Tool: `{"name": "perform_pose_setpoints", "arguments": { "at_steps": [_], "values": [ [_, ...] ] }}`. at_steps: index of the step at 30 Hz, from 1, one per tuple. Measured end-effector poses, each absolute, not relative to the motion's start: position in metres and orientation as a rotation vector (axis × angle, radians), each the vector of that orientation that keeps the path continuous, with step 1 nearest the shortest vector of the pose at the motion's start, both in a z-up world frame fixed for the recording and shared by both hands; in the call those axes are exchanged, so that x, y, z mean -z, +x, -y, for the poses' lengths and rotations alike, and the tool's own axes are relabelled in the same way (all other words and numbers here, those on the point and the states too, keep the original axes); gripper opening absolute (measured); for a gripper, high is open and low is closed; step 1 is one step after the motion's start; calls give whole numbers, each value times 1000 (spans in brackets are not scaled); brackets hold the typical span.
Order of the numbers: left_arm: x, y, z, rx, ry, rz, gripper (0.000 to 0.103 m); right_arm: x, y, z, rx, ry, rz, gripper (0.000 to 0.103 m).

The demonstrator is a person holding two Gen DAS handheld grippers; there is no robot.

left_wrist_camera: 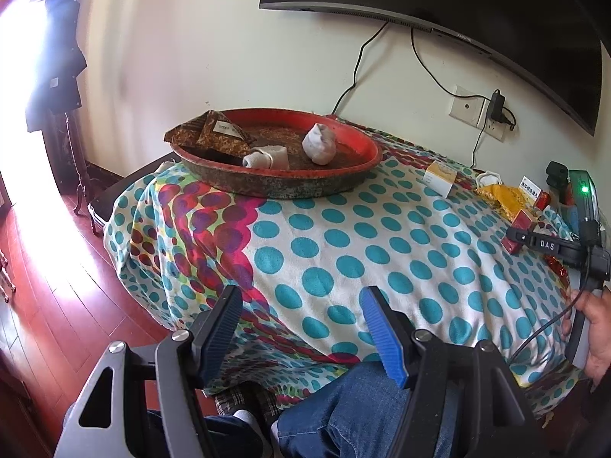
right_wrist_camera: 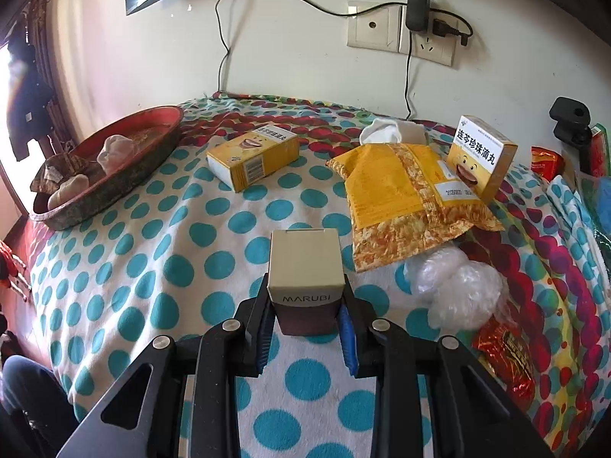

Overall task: Organize objects
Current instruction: 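Carry the MARUBI box to the red tray and release it with the right gripper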

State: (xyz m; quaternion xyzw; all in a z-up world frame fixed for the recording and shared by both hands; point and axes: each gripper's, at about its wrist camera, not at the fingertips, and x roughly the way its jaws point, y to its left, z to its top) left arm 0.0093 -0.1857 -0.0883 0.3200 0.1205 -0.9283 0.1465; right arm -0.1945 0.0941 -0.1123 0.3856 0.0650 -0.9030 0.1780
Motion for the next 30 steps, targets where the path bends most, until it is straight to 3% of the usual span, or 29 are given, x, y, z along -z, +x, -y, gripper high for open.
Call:
{"name": "perform_pose_setpoints", "arguments": {
  "at_steps": [14, 30],
  "values": [
    [84, 22, 224, 2524, 865, -420, 67, 48, -193, 28, 2416, 871, -319, 28],
    [78, 32, 267, 2426, 867, -407, 67, 54, -192, 190, 2269, 828, -476, 28]
  ]
}}
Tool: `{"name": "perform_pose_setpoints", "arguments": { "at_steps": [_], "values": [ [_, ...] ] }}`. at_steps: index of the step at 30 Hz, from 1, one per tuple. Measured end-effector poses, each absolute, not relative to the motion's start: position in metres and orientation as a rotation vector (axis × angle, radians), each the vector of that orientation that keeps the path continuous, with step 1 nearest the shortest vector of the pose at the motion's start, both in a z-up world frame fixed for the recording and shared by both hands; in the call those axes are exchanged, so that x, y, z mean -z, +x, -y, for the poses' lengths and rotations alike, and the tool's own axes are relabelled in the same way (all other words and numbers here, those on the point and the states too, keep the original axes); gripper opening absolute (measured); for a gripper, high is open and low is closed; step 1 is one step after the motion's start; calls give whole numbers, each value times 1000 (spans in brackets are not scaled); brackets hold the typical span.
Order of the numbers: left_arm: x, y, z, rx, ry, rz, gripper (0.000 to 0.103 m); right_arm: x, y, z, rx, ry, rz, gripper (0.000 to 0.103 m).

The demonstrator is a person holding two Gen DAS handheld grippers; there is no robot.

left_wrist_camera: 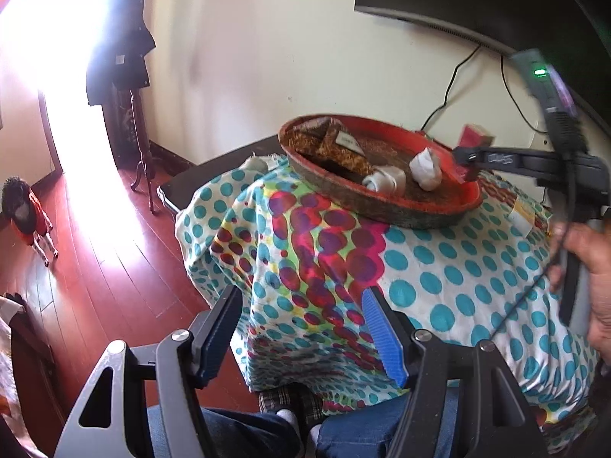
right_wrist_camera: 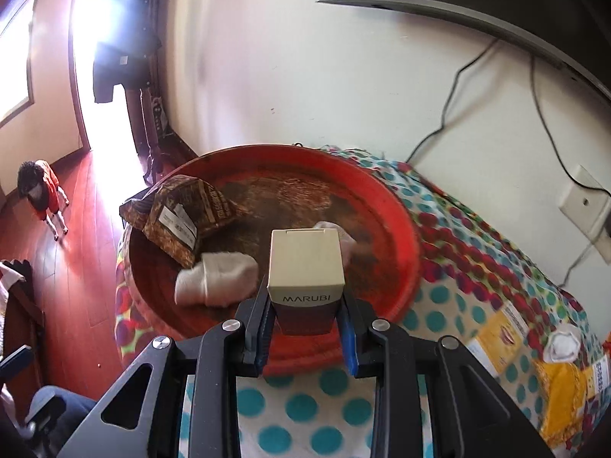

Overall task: Organize objects
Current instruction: 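Carry the MARUBI box to the red tray and release it with the right gripper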

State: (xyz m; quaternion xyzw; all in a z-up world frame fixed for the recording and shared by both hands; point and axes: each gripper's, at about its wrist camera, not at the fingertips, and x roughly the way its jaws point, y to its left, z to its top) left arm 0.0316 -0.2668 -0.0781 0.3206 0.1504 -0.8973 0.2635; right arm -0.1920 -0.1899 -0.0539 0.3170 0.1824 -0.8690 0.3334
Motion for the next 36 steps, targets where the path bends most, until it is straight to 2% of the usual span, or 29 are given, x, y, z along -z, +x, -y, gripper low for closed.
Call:
{"name": "perform_pose_setpoints", "arguments": {
  "at_steps": [19, 36],
  "values": [
    [83, 31, 278, 2441, 881, -511, 67, 67, -223, 279, 2223, 896, -521, 28],
    [93, 27, 287, 2444, 924, -604, 67, 81, -247, 308, 2220, 942, -544, 28]
  ]
}}
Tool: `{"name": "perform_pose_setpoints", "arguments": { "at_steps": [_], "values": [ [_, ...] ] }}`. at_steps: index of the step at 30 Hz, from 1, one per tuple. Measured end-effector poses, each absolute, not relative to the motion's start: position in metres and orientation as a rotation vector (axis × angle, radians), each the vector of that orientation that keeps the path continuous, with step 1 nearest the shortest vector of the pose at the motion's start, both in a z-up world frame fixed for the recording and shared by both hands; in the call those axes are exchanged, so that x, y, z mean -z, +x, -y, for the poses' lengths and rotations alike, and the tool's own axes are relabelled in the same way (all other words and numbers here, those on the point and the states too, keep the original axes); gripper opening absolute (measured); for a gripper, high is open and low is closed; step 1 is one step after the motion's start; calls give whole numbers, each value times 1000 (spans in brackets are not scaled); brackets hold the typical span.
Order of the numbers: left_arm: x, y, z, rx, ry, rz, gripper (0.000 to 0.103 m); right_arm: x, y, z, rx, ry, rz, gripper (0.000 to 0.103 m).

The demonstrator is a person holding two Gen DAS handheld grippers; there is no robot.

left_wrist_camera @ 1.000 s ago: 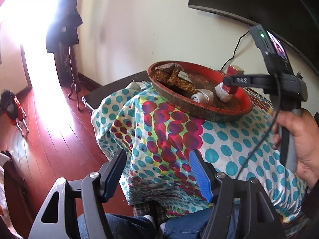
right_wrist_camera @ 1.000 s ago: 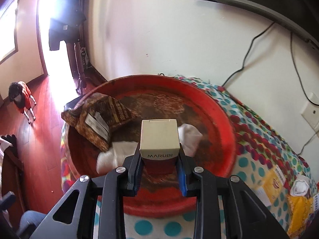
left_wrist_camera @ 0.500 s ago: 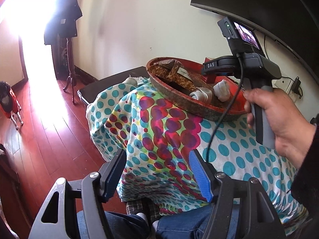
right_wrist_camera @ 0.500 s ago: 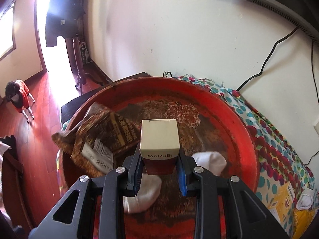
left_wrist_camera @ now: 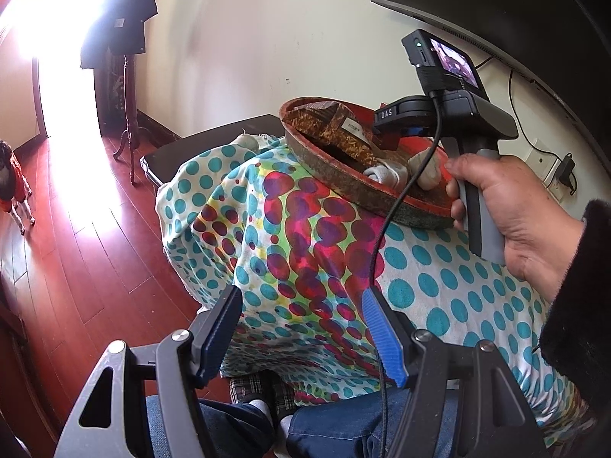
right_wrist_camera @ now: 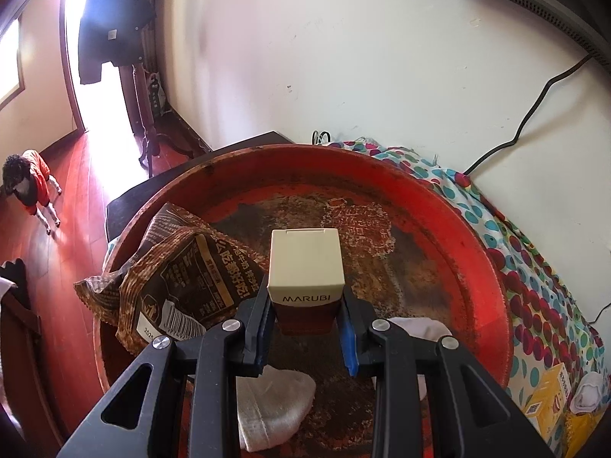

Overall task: Organize objects
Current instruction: 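Carry the MARUBI box to the red tray and release it with the right gripper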

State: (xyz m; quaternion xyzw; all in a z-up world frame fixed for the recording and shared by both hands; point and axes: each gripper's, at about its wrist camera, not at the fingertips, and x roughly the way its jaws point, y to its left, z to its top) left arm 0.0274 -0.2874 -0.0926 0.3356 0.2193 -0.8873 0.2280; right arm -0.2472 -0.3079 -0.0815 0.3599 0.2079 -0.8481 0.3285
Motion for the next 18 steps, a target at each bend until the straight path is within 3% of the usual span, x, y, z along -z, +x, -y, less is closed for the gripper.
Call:
{"name": "perform_pose_setpoints", "arguments": {
  "at_steps": [4, 6, 8, 9, 18],
  "values": [
    [95, 25, 286, 2447, 944, -599, 67, 85, -249, 310, 2210, 960, -537, 30],
    [95, 25, 286, 2448, 949, -594, 67, 84, -249, 309, 2199, 954, -511, 44],
    [95, 25, 286, 2451, 949, -592, 67, 82, -249, 308, 2231, 943, -520, 79],
    [95, 24, 285, 2451, 950, -591, 67, 81, -250, 307, 2236, 943, -511, 85],
    [94, 21, 277, 2478, 954, -533, 67, 45, -241, 277, 2308, 849, -441, 90]
  ]
}}
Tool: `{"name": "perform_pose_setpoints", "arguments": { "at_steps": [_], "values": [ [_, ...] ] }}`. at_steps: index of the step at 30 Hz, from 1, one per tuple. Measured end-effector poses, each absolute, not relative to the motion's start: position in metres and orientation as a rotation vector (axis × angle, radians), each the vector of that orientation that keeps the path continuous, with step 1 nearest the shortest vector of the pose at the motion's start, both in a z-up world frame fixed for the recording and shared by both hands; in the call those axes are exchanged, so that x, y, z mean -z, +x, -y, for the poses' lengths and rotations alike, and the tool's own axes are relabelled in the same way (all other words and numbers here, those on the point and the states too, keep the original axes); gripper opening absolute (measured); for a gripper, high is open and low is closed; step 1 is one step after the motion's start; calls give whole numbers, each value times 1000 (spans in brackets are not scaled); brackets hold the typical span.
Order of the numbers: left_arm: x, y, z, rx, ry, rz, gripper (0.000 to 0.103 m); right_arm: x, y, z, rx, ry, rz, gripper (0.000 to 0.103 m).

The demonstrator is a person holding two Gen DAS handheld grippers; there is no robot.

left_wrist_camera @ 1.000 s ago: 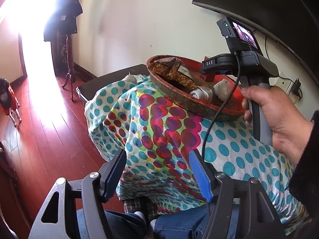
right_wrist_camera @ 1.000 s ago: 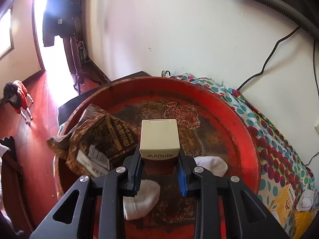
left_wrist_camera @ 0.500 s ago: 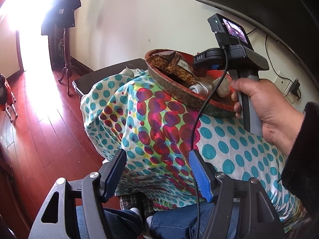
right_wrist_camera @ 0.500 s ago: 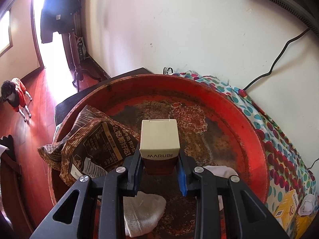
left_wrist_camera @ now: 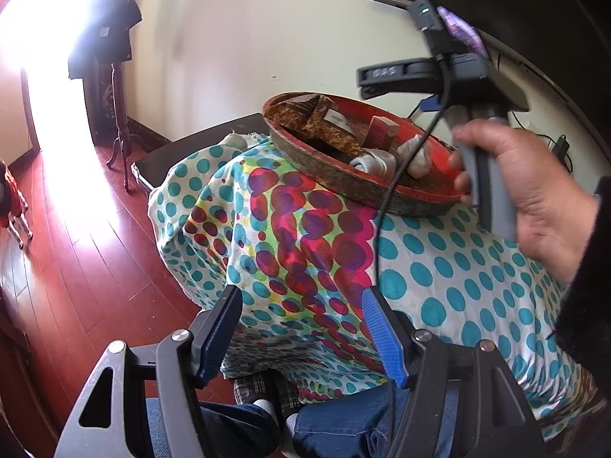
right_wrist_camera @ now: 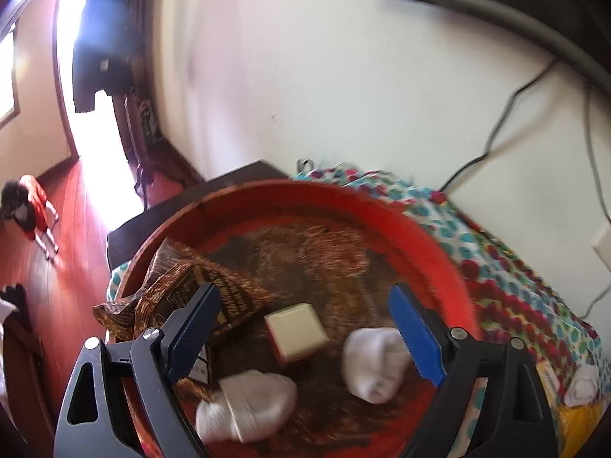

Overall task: Organize objects
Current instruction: 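Carry the MARUBI box to the red tray and release it with the right gripper, then grasp the yellow smiling-face medicine box with the left gripper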

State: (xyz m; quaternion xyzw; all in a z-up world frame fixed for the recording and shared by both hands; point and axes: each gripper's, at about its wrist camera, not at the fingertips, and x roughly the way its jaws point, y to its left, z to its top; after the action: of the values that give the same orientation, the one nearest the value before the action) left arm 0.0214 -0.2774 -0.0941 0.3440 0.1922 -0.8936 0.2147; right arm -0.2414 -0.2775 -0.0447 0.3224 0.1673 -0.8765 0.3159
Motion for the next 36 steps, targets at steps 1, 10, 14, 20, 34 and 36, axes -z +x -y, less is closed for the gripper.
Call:
{"name": "perform_pose_setpoints", "arguments": {
  "at_steps": [1, 10, 14, 20, 34, 36],
  "values": [
    [92, 22, 276, 2484, 944, -518, 67, 39, -239, 263, 2322, 833, -411, 94],
    [62, 37, 250, 2672, 726, -441, 67, 40, -242, 91, 2526, 825, -283, 102],
    [55, 34, 232, 2721, 690, -340, 67, 56, -249, 16, 2614, 866, -287, 102],
    [58, 1, 198, 2764, 786, -285, 68, 77, -243, -71, 2640, 928, -206, 102],
    [23, -180, 107, 2988, 1078, -41, 68, 95, -230, -150, 2612, 937, 48, 103],
    [24, -202, 94, 3004, 1115, 41, 68, 93, -230, -156, 2608, 923, 98, 103]
  ]
}}
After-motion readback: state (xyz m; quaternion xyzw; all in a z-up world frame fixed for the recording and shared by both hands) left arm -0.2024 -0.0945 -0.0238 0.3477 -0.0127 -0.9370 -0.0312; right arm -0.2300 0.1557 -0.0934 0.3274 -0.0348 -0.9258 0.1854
